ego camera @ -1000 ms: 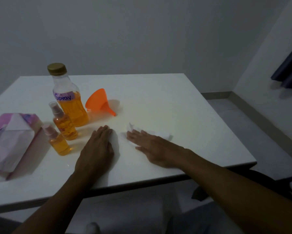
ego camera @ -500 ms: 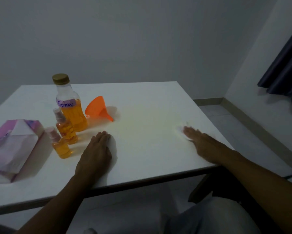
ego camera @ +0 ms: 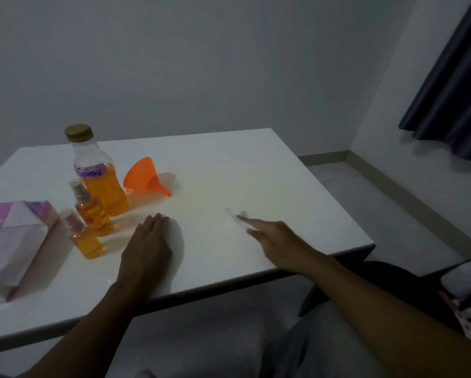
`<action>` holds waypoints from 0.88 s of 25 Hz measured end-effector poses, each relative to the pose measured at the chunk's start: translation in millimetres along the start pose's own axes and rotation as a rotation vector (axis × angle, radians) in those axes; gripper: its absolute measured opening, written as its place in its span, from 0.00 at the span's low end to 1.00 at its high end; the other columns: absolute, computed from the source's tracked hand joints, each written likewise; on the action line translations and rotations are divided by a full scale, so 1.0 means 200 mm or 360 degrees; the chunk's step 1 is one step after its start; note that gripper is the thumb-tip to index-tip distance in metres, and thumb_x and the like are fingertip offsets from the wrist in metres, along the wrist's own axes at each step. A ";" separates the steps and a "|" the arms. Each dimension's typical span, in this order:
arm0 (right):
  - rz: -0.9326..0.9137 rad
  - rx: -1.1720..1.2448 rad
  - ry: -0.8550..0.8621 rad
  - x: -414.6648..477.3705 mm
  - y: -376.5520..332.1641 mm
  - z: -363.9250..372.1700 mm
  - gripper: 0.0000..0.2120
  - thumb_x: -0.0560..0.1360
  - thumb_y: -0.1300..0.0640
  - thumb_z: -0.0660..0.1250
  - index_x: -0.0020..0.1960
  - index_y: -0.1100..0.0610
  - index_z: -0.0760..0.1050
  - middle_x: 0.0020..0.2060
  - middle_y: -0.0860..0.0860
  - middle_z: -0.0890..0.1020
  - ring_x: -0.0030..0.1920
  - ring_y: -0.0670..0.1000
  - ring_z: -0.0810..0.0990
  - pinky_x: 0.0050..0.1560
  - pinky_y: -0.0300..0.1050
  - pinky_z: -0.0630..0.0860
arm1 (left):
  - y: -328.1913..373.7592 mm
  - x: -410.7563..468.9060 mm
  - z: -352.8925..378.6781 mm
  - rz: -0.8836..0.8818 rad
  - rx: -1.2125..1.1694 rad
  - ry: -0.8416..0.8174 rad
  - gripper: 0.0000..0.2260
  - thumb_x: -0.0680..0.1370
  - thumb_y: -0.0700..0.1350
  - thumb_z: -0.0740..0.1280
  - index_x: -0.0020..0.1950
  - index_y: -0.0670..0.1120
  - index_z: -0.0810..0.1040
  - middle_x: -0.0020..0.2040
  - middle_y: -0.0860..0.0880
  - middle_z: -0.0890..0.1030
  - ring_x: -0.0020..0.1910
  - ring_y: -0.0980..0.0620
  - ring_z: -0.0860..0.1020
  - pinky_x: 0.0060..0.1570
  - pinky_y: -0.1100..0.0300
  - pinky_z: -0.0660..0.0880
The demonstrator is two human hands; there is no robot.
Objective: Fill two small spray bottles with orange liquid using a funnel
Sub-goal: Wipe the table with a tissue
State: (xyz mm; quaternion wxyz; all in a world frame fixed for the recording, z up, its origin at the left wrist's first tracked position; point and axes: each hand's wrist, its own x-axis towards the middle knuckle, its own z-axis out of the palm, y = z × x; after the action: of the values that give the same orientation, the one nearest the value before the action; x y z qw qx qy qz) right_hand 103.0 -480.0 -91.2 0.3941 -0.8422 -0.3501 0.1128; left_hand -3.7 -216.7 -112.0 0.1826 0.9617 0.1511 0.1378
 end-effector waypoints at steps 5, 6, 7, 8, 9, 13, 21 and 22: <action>0.0136 0.0139 0.0448 -0.26 0.05 -0.28 0.18 0.85 0.58 0.57 0.74 0.49 0.71 0.68 0.41 0.74 0.69 0.40 0.72 0.65 0.25 0.65 | 0.32 -0.02 0.12 0.0287 0.0115 -0.0037 0.25 0.76 0.39 0.61 0.74 0.46 0.65 0.75 0.46 0.65 0.76 0.48 0.59 0.74 0.52 0.53; 0.0208 0.0082 0.0586 -0.32 0.09 -0.35 0.18 0.85 0.58 0.58 0.73 0.52 0.72 0.66 0.42 0.76 0.67 0.43 0.74 0.61 0.24 0.67 | 0.43 -0.01 0.16 0.0365 0.0101 -0.0051 0.25 0.76 0.39 0.60 0.74 0.47 0.65 0.75 0.47 0.65 0.76 0.49 0.59 0.74 0.54 0.52; 0.0274 0.0003 0.0743 -0.38 0.15 -0.40 0.17 0.84 0.58 0.58 0.72 0.54 0.73 0.63 0.44 0.77 0.65 0.45 0.75 0.59 0.24 0.67 | 0.54 0.00 0.19 0.0444 0.0099 -0.0064 0.25 0.77 0.39 0.59 0.74 0.47 0.65 0.75 0.47 0.65 0.76 0.49 0.59 0.74 0.54 0.51; 0.0325 -0.0060 0.0895 -0.45 0.22 -0.45 0.17 0.84 0.59 0.58 0.72 0.57 0.73 0.61 0.47 0.78 0.63 0.46 0.75 0.59 0.22 0.66 | 0.65 0.01 0.22 0.0522 0.0108 -0.0067 0.24 0.78 0.41 0.58 0.74 0.47 0.65 0.75 0.48 0.65 0.76 0.49 0.59 0.74 0.54 0.51; 0.0357 -0.0115 0.1040 -0.52 0.29 -0.49 0.17 0.84 0.61 0.58 0.71 0.59 0.73 0.61 0.50 0.79 0.62 0.46 0.75 0.58 0.19 0.64 | 0.76 0.02 0.25 0.0585 0.0116 -0.0062 0.23 0.79 0.42 0.58 0.74 0.47 0.65 0.75 0.48 0.65 0.75 0.49 0.60 0.73 0.54 0.52; 0.0547 -0.0207 0.1412 -0.79 0.62 -0.57 0.20 0.83 0.65 0.59 0.74 0.59 0.70 0.67 0.55 0.78 0.65 0.51 0.76 0.60 0.18 0.62 | 1.14 0.06 0.38 0.0816 0.0074 -0.0104 0.22 0.81 0.48 0.55 0.74 0.47 0.64 0.75 0.48 0.65 0.75 0.49 0.61 0.73 0.54 0.54; 0.1323 -0.0056 0.1200 -1.07 1.17 -0.38 0.25 0.84 0.64 0.56 0.78 0.49 0.63 0.72 0.52 0.72 0.68 0.54 0.74 0.67 0.41 0.68 | 1.43 0.11 0.69 0.1170 -0.0068 -0.0393 0.24 0.81 0.50 0.48 0.75 0.42 0.61 0.77 0.43 0.60 0.76 0.47 0.57 0.76 0.52 0.51; 0.1480 -0.0103 0.1074 -1.06 1.25 -0.35 0.22 0.83 0.63 0.56 0.77 0.53 0.64 0.71 0.54 0.72 0.66 0.55 0.75 0.68 0.44 0.69 | 1.42 0.11 0.70 0.1170 -0.0066 -0.0395 0.25 0.81 0.51 0.48 0.75 0.43 0.61 0.77 0.44 0.60 0.76 0.48 0.57 0.76 0.51 0.51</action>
State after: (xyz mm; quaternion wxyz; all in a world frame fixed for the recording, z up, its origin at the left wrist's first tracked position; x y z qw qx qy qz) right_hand 105.6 -776.5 -247.6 0.3670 -0.9086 0.1988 -0.0116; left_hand 130.1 -505.1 -121.0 0.1573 0.9571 -0.2298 0.0798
